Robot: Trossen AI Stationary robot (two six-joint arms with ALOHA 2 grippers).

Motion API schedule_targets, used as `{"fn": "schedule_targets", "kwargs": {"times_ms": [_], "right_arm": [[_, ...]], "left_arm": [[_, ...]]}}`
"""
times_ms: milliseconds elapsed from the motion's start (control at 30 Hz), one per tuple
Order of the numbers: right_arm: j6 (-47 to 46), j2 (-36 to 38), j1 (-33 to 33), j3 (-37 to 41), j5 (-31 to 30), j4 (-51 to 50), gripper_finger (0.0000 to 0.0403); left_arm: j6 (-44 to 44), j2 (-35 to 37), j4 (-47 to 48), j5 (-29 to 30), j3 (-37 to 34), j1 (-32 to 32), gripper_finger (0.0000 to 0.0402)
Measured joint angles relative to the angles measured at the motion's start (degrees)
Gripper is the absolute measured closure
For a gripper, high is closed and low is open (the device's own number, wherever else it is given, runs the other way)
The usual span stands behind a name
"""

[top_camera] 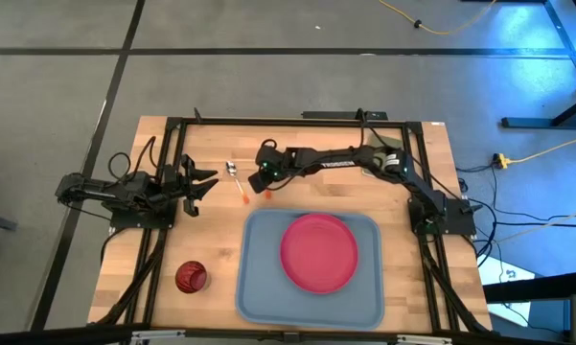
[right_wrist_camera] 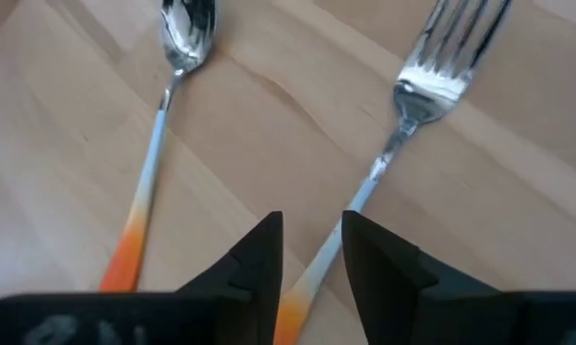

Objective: Pick and place plate/cup/fork/spoon on tray
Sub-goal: Put the orange fork to the right of the pink plate on the blue serving tray

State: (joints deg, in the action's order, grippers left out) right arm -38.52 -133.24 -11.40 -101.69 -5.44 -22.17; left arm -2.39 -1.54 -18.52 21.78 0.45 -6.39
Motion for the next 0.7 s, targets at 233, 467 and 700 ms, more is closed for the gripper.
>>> {"fn": "schedule_targets", "kwargs": {"times_ms": [233,467,700], "right_arm": [[-0.63,-1.68,-0.02,0.06,0.68,0.17,0.0289],[-1.49,-1.87,-0.02,0.06,0.51,0.17,0.0289],[-3.0,-1.87,-0.02,0.02,0.46,-0.16,0.0289]], "left_arm": [[0.0,0.0,0.0,0.0,0.02,0.0,0.0287],[0.0,0.0,0.0,0.02,0.0,-0.01,0.0287],[0.0,0.0,0.0,0.02,0.02,-0.02,0.0287]]}}
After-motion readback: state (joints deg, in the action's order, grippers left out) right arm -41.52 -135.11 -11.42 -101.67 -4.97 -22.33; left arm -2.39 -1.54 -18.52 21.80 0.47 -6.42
